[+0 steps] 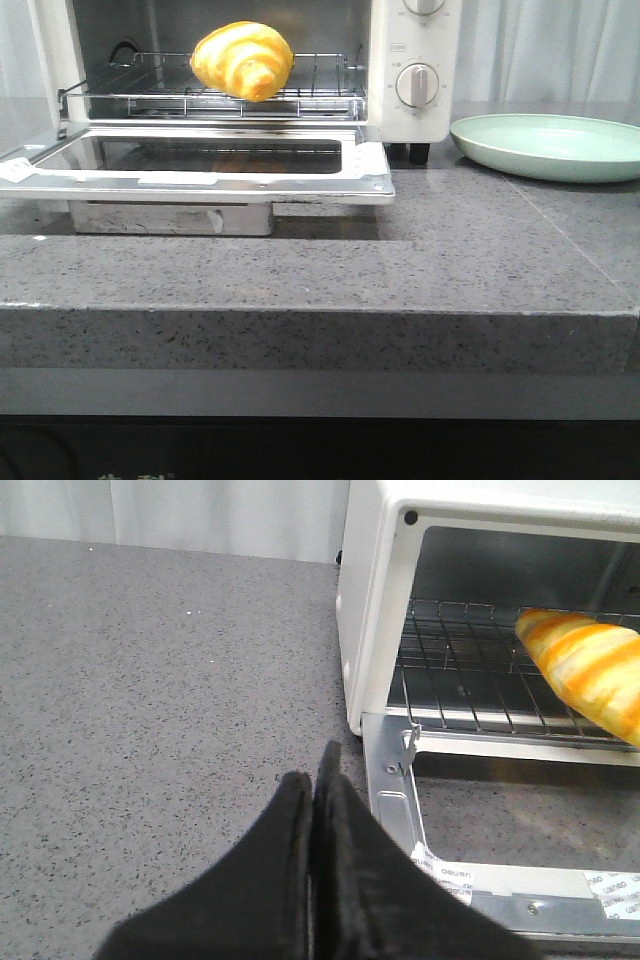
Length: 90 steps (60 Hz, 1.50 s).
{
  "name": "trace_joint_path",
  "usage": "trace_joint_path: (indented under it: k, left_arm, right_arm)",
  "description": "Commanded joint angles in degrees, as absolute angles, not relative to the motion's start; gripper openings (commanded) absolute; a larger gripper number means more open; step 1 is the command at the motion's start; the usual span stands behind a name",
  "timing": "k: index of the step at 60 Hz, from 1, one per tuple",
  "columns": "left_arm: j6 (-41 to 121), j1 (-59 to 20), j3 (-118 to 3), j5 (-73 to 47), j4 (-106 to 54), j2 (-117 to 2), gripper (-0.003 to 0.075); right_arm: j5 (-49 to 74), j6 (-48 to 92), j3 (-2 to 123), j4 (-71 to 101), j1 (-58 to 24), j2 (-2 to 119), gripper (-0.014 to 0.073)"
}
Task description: Put bread in oven
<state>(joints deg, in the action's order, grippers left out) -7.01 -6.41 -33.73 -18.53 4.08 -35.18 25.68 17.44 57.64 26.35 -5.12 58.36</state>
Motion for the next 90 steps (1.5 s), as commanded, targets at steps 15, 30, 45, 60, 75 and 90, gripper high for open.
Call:
trace_joint_path:
  k: [15,30,45,60,75,90]
  left_arm:
    - [-7.55,-6.32,-35.28,-13.73,4.24,-35.12,-0.0020]
    - [-7.55,-6.32,-35.28,-13.73,4.24,-35.12,-0.0020]
    - [-7.55,-6.32,-35.28,-13.73,4.24,-35.12,-0.0020]
    - [-7.55,-6.32,-35.28,-13.73,4.24,-35.12,-0.0020]
    - [-7.55,-6.32,-33.78,-12.89,4.09,-34.48,-0.0020]
    - [-7.55,-3.63,-21.13,-12.95,0.76,-17.74,-0.0020]
  right_arm:
    - [15.84,18.34,37.26,26.74,-6.18,34.85,-0.0068]
    - [15.90,18.34,26.94,26.74,-6.18,20.56,-0.0068]
    - [16.78,18.34,26.60,26.85,-6.18,18.24,-0.0068]
    - [16.78,18.34,26.60,26.85,-6.18,18.24,-0.0068]
    - [16.78,18.34,26.60,26.85,-6.18,18.24,-0.0068]
    - [16.84,18.34,26.60,26.85,-6.18,18.24,-0.0068]
